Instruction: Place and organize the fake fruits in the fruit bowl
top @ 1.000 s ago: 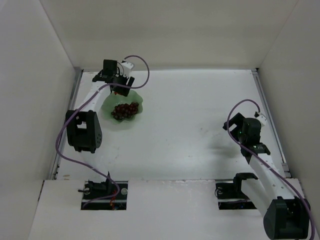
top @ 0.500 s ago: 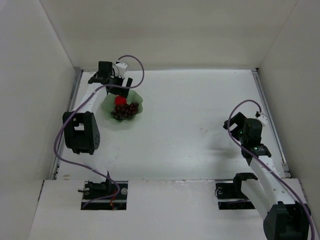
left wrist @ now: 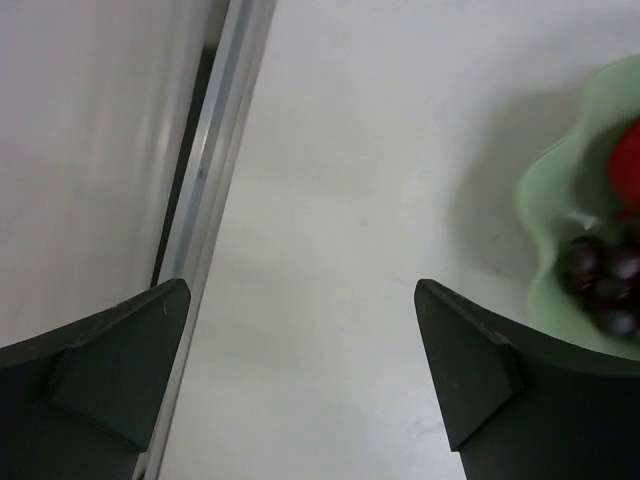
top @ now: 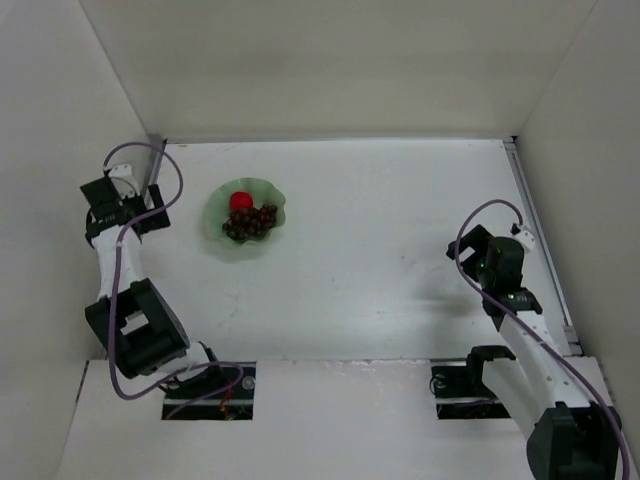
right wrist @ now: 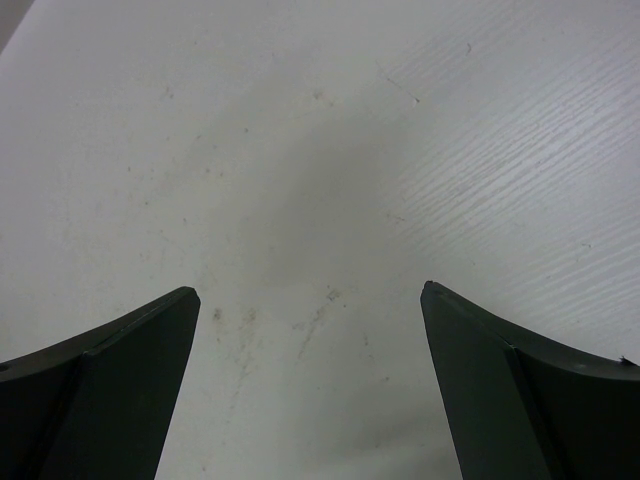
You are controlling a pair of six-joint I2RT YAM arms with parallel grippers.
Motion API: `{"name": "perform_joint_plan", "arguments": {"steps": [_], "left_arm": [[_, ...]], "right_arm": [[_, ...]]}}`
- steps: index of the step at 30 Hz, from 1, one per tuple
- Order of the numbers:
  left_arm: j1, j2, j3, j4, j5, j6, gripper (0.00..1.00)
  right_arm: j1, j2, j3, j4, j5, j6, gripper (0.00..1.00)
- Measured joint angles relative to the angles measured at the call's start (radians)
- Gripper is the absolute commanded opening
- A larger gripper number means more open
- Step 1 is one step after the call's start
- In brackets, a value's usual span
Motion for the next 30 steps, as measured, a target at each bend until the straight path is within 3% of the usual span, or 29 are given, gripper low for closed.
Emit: {"name": "perform_joint_plan", "arguments": {"steps": [4, 8, 30], "left_arm": [[0.115, -0.054, -0.138, 0.013, 0.063, -0.028, 1.00], [0.154, -0.064, -0.199, 0.029, 0.127, -0.050, 1.00], [0.174, -0.064, -0.216, 0.107, 0.163, -0.114, 1.00]], "right_arm": [[0.000, 0.042, 0.000, 0.002, 0.000, 0.001, 1.00], [0.000, 0.079, 0.007, 0.010, 0.000, 0.003, 1.00], [0.000, 0.022, 0.016, 0.016, -0.004, 0.003, 1.00]]}}
